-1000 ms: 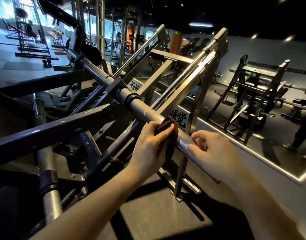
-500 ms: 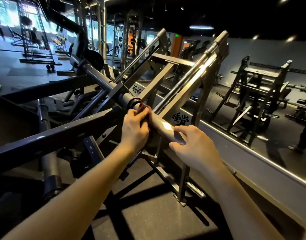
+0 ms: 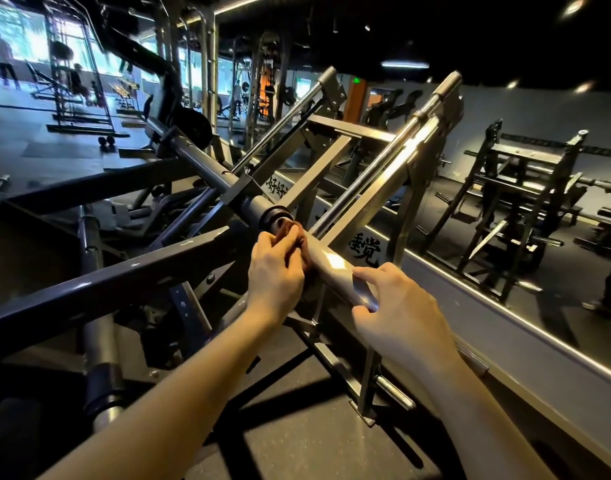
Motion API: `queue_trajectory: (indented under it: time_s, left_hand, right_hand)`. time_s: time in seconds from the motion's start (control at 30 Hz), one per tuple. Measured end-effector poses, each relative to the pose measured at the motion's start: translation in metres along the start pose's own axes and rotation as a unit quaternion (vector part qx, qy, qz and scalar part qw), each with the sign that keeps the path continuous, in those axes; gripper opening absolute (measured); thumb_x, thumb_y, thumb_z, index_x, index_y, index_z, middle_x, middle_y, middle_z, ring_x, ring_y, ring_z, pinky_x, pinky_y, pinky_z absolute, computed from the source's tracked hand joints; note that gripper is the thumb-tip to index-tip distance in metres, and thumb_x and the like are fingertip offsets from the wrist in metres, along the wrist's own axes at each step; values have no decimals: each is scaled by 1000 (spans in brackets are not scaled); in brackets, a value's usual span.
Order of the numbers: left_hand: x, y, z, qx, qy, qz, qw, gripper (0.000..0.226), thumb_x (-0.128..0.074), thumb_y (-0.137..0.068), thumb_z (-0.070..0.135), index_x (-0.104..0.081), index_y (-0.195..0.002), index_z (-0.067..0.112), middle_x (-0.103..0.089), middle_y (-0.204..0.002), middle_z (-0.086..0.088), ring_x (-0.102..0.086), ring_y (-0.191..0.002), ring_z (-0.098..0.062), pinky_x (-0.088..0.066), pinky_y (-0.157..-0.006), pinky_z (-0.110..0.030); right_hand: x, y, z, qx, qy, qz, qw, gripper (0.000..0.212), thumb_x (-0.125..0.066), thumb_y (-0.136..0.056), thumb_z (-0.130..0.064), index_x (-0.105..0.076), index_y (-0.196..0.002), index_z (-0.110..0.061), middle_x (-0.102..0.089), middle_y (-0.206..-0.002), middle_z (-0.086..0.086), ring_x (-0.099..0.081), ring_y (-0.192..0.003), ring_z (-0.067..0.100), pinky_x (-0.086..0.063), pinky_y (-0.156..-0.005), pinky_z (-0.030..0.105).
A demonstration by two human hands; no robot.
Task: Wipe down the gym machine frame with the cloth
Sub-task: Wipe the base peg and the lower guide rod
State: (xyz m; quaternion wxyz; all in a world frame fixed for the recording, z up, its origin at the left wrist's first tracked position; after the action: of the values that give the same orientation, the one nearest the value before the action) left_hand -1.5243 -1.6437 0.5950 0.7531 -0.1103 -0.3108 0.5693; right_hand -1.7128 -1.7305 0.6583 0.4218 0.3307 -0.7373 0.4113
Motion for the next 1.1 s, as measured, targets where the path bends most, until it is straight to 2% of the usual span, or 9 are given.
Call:
queue_trajectory:
  time_s: [0.17,0.33,0.47,0.57,0.67,0.73,0.87,1.03,1.1]
  left_hand:
    - [-1,19,5,-98,-33,-61,993,58,-44,-95,37,-39,-153,37,-41,-126,3,-47,-113,-13,-50,-100,-37]
    - [10,-36,-14,45,-33,-5,998,47,-47,-104,27,-47,-151,28,-43,-129,-4,-48,-120,-22,-50,-104,-47]
    - [-7,23,5,-18,94,-51,994,46,-52,-103,28,-48,-149,32,-43,-125,7,-53,-117,-12,-57,-98,-39]
    - [-1,26,0,-45,68,-63,995,53,-55,-102,17,-44,-152,31,-45,-124,7,-54,-117,-11,-56,-99,-34]
    - [6,-7,-19,71,74,-16,995,48,-54,-104,20,-47,-150,30,-49,-131,-1,-57,-119,-17,-56,-101,-39]
    - [5,-15,-24,190,178,18,965,46,-55,-104,19,-50,-149,29,-54,-141,-4,-58,-128,-23,-54,-105,-46]
    - [-10,21,-3,370,383,63,844,43,-55,-103,10,-56,-144,20,-63,-135,-8,-61,-125,-27,-50,-108,-48]
    - [-31,82,32,441,474,-91,757,20,-54,-101,7,-70,-112,11,-78,-83,-8,-76,-78,-18,-60,-82,-37]
    - [-21,98,31,429,478,-143,753,19,-59,-100,16,-73,-111,10,-79,-87,-8,-77,-79,-17,-60,-73,-32]
  right_hand:
    - [-3,-1,2,-1,7,0,1000,53,-66,-91,-32,-51,-142,-38,-52,-112,-13,-51,-96,8,-32,-68,10]
    - [-3,0,2,-7,0,0,1000,53,-67,-90,-31,-52,-141,-38,-51,-112,-14,-52,-97,8,-36,-70,13]
    - [-1,-1,0,-8,3,4,1000,51,-67,-91,-29,-54,-139,-37,-52,-112,-12,-52,-96,9,-34,-68,12]
    - [-1,0,-2,-9,9,4,1000,51,-66,-91,-28,-54,-140,-37,-53,-115,-10,-51,-98,10,-39,-75,20]
    - [0,4,-4,-10,20,4,1000,51,-66,-91,-29,-53,-140,-36,-53,-115,-9,-52,-98,10,-41,-78,22]
    - [1,5,-5,-13,18,5,1000,51,-66,-90,-29,-53,-139,-36,-53,-115,-9,-52,-99,11,-42,-78,22]
    - [1,5,-7,-14,19,6,1000,48,-66,-90,-28,-55,-136,-36,-53,-110,-9,-54,-97,12,-48,-79,25]
    - [2,5,-6,-18,16,8,1000,45,-65,-91,-27,-57,-133,-35,-55,-113,-9,-53,-102,12,-42,-80,27]
    - [2,5,-7,-15,15,11,1000,42,-64,-91,-25,-58,-132,-34,-57,-115,-8,-52,-101,12,-42,-80,28]
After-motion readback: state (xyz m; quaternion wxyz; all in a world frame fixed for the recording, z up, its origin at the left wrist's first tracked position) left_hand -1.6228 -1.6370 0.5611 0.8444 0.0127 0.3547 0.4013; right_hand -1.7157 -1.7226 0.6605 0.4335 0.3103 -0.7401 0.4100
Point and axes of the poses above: each hand's wrist, its own y-axis away from the middle knuckle, its own x-axis out of the back of the hand, z = x × y, the point moved 4 cm from there along -y, towards the middle knuckle
